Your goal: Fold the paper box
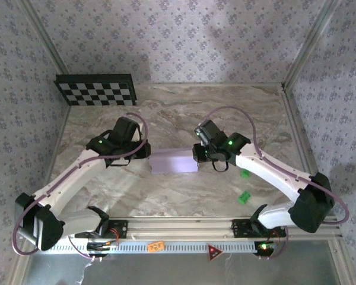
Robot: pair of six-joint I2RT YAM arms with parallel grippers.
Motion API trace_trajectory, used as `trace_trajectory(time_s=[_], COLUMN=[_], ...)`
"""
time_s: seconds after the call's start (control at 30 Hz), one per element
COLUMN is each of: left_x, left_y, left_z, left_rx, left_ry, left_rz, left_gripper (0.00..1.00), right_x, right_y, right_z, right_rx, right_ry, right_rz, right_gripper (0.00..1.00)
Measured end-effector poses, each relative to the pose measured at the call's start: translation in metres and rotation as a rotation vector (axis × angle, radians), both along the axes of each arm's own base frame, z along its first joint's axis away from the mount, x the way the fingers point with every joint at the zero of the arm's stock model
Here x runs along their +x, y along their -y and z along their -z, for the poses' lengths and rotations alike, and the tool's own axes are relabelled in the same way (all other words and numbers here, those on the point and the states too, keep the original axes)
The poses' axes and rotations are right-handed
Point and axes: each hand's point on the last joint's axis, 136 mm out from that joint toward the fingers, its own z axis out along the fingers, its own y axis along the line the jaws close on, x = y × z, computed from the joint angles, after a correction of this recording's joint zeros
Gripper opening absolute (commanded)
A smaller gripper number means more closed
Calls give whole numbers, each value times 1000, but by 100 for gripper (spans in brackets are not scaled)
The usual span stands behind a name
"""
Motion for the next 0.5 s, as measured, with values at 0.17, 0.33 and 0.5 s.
trace_trajectory(time_s=[0.17, 0.33, 0.5], left_x=[1, 2, 1], left_y=[1, 1, 1], left_z=[0, 1, 2], left_rx=[-6, -8, -8], left_ry=[9, 8, 6], left_rz=[-1, -3, -4], left_gripper=[12, 12, 12], right_x=[7, 17, 23], right_y=[-7, -20, -29], right_z=[-27, -58, -53], right_rx=[37, 87, 78], right_ry=[39, 95, 79], right_rz=[-5, -24, -47], right_gripper=[30, 30, 19])
